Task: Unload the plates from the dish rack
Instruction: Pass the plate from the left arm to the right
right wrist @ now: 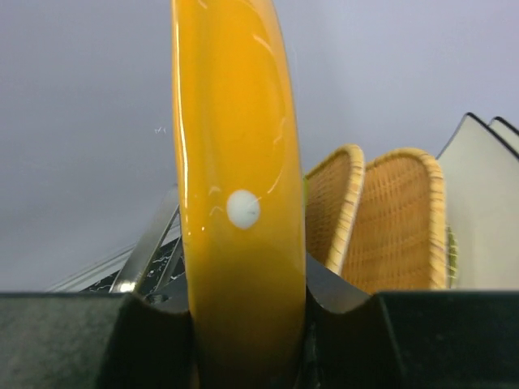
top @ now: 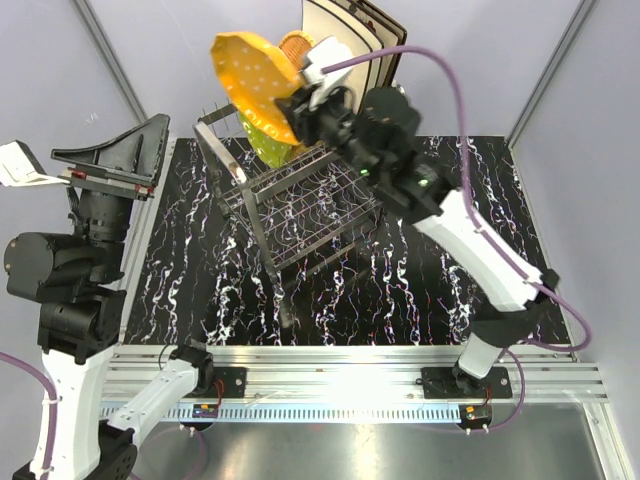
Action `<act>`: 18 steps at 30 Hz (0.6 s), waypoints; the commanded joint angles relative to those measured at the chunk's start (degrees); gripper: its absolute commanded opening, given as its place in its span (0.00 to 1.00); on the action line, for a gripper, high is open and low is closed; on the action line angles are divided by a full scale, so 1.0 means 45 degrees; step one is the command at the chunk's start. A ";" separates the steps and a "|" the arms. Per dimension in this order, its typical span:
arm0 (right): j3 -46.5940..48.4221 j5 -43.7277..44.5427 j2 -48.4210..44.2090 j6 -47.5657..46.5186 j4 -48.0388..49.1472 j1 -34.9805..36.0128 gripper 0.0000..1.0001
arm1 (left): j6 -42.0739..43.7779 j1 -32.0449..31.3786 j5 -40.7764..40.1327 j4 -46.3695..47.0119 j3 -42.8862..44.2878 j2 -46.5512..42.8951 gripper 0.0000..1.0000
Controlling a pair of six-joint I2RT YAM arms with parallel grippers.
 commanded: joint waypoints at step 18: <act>-0.4444 -0.2879 -0.6998 0.2099 0.0980 -0.3257 0.00 | 0.2618 -0.0042 0.1559 0.0959 -0.1940 -0.1000 0.99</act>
